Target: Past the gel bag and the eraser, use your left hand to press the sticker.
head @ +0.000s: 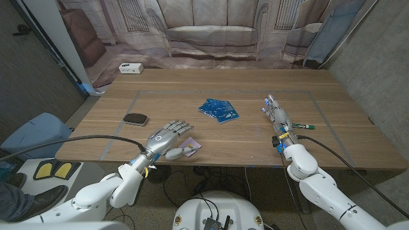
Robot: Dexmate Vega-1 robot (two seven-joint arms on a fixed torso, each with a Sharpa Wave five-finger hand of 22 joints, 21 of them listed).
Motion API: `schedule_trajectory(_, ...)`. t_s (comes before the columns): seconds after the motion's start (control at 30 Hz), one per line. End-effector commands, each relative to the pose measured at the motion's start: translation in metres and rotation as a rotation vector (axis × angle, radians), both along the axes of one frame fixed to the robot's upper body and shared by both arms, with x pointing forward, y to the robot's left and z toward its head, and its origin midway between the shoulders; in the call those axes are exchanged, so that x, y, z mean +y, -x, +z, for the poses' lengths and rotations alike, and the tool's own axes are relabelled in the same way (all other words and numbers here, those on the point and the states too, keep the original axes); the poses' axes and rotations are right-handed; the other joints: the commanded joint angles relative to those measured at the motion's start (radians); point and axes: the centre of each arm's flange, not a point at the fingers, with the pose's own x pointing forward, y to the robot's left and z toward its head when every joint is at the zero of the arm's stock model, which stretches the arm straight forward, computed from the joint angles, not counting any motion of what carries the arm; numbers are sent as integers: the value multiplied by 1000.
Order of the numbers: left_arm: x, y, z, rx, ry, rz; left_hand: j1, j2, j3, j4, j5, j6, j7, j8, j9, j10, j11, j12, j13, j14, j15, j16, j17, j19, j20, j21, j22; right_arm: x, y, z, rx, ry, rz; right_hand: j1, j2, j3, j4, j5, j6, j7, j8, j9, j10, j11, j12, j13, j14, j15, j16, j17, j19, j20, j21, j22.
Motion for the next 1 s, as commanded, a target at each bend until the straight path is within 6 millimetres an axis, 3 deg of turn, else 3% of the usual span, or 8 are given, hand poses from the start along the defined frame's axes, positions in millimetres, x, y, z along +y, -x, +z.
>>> schedule_trajectory(0.03, 1, 0, 12, -36, 95, -21, 8, 3, 1, -3, -1, 9, 10, 12, 1, 5, 1, 4, 5, 8, 7, 2, 2, 13, -3, 1, 1, -1, 0, 0, -20, -14, 10, -3, 2, -2, 1, -4, 10, 3, -2, 2, 6, 4, 4, 3, 3, 10, 2, 2, 9, 1, -1, 3)
schedule_trajectory(1.0, 13, 0, 38, 12, 276, -71, 8, 2, -3, -5, -9, 29, 38, 20, 1, 3, 18, 2, 5, 14, 21, 2, 2, 22, 3, 0, -1, -3, 3, 1, -48, -15, 22, -4, 3, -4, 0, -3, 10, 6, -2, 2, 9, 6, 4, 3, 4, 9, 2, 1, 11, -2, -2, 3)
